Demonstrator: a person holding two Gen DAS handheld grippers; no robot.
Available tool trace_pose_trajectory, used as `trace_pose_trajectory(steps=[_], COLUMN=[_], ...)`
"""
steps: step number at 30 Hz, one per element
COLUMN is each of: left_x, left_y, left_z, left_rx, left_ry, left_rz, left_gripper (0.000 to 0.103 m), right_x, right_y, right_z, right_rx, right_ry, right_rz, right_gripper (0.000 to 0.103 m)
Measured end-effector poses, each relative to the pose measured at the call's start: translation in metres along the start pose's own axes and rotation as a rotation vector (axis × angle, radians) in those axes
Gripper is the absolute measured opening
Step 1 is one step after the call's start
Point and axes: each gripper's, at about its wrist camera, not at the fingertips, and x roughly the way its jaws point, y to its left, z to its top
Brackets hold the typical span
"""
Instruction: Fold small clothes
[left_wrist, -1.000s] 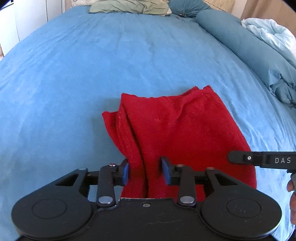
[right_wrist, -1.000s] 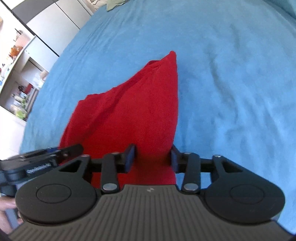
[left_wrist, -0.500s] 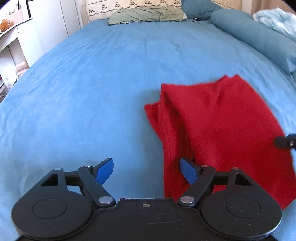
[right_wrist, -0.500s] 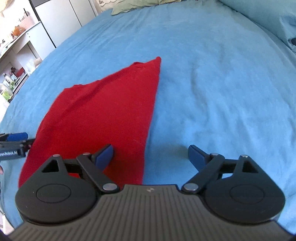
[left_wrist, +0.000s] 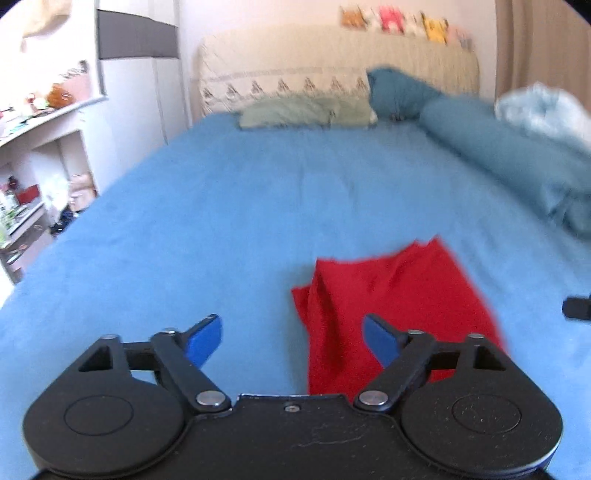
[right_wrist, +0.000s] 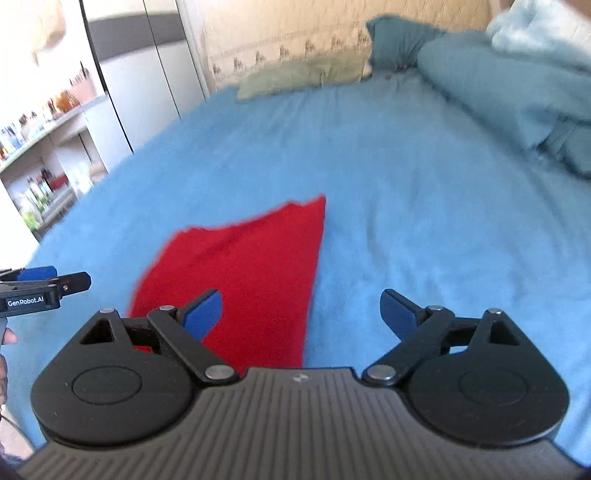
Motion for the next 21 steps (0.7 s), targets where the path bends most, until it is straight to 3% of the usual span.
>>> trace_pose_trajectory(steps=[1,4,9,14,21], left_x=[-0.025,-0.083,-0.154,-0.178,-0.190], left_y=[0.001,-0.002,-0.018,-0.028,-0.031], left_z=[0.003,0.006,-0.007,-0.035,-0.073], left_rx=[-0.025,-0.053,-0.003,0.033,0.042], left_ry=[-0.020,-0.052,-0.065,-0.027,0.038], left_rz=[-0.006,-0.028,0.019,0.053,0.078], left_gripper=[0.103,0.103,0.103,0.103,0.103], right_x=[-0.022,-0.082,-0.158,-0.201,-0.213], right_y=[0.004,0.019,0.041,0.060,0.078], right_z=[0.003,0.007,-0.005,-0.033,-0.078], right_rx=[0.006,-0.002,-0.030,-0.057,-0.059], right_ry=[-0.010,-0.040,-0.057,-0.002,0.077], right_rz=[-0.004,-0.048,-0.118,-0.151,-0.189], right_gripper=[0.103,0.103,0.103,0.103,0.103])
